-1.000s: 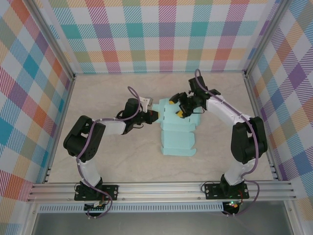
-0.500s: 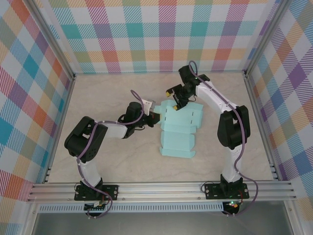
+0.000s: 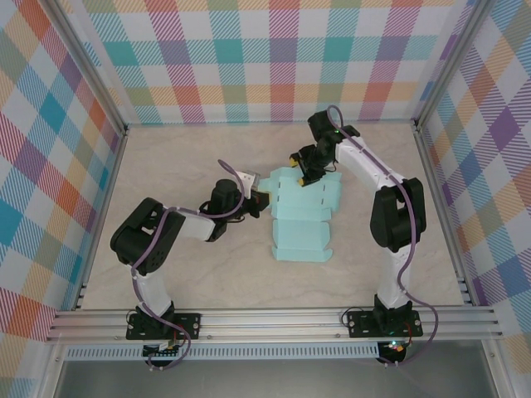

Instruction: Fold the paper box

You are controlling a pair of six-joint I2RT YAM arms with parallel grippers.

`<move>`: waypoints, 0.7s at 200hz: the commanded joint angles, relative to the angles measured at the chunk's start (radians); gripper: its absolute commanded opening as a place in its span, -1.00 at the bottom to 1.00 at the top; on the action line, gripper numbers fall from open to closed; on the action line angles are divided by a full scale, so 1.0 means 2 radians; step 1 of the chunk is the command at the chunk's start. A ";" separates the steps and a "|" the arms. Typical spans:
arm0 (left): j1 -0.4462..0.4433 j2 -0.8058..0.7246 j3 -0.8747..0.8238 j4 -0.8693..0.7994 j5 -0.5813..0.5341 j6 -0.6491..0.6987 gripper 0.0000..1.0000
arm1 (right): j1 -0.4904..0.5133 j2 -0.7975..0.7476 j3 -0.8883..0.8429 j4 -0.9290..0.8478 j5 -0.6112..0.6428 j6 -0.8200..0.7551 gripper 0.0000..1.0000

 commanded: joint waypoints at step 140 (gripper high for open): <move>-0.006 0.041 -0.039 0.135 0.002 -0.042 0.13 | 0.014 -0.060 -0.183 0.263 0.022 -0.093 -0.96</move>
